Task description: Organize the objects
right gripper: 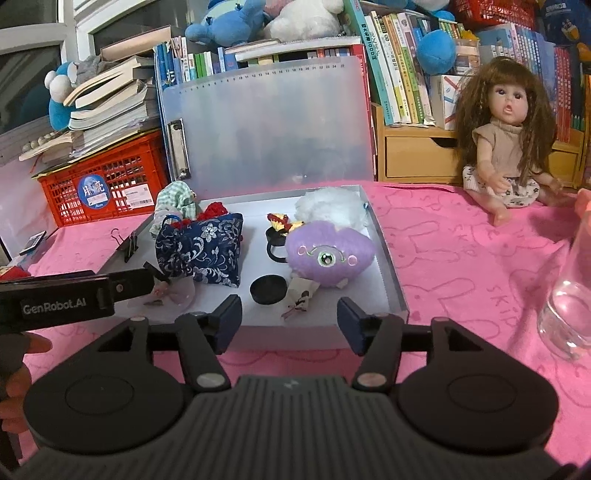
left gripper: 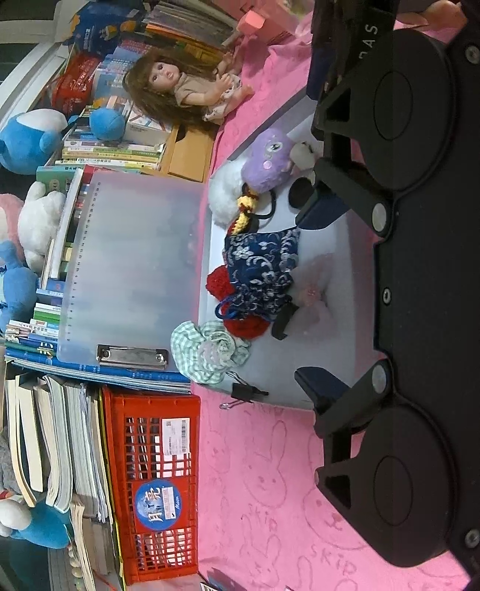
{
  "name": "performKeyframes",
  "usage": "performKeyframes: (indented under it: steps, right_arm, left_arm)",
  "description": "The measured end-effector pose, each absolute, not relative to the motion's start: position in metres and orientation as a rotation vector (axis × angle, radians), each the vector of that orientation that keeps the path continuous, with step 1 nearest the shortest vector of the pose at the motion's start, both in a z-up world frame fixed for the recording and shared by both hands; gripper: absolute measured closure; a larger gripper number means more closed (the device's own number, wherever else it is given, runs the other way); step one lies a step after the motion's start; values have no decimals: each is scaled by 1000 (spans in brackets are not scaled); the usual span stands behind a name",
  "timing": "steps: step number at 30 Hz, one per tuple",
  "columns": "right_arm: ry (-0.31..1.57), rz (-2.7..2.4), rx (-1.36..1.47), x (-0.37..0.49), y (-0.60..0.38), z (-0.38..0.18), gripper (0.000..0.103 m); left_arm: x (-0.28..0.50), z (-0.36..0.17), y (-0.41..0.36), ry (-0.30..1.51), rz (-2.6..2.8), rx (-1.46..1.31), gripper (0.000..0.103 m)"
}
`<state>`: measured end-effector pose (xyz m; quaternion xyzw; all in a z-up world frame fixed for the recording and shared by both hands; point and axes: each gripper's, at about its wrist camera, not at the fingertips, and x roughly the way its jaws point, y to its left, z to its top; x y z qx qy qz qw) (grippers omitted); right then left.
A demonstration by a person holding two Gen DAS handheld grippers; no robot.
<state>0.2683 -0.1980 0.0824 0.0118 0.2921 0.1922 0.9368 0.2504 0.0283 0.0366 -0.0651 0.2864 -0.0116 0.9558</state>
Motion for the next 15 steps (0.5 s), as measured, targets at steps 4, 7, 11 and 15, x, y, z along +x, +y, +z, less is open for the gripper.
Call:
performKeyframes:
  steps: [4, 7, 11, 15]
  right_arm:
    - [600, 390, 20, 257, -200, 84, 29]
    - [603, 384, 8, 249, -201, 84, 28]
    - [612, 380, 2, 239, -203, 81, 27]
    - [621, 371, -7, 229, -204, 77, 26]
  left_arm:
    - [235, 38, 26, 591, -24, -105, 19]
    - [222, 36, 25, 603, -23, -89, 18]
    - [207, 31, 27, 620, -18, -84, 18]
    - [192, 27, 27, 622, -5, -69, 18]
